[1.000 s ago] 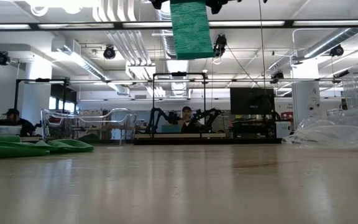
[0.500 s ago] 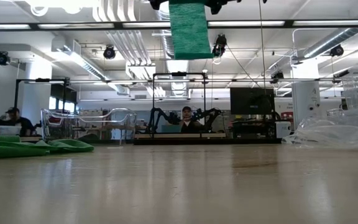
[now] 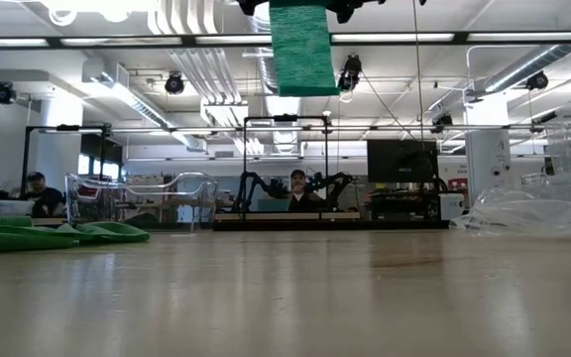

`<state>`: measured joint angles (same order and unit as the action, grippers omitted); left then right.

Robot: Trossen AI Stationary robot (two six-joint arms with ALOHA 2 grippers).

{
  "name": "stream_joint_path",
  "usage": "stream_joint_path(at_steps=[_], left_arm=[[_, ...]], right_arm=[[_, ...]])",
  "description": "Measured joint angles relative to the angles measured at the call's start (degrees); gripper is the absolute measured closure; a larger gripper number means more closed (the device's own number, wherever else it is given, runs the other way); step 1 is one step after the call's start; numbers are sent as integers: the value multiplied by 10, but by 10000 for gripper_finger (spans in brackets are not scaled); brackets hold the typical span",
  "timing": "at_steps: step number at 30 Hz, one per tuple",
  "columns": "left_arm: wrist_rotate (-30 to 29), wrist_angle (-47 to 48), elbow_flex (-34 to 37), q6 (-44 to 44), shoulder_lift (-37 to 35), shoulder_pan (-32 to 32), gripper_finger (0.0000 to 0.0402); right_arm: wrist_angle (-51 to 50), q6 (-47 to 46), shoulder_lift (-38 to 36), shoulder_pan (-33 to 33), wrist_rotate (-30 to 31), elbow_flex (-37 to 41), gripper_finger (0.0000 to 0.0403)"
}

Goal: Roll bandage
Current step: Roll the blue bandage

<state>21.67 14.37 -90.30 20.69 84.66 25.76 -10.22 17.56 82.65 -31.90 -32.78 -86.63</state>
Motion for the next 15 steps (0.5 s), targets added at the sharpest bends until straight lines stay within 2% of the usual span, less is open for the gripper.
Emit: stream_joint_path(at_steps=[6, 15], left_arm=[[-1, 1, 0, -3, 0, -1, 384], [-2, 2, 0, -7, 0, -1, 384]], right_arm=[[0, 0, 0, 0, 0, 0, 270], [-1, 0, 0, 0, -2, 0, 291]])
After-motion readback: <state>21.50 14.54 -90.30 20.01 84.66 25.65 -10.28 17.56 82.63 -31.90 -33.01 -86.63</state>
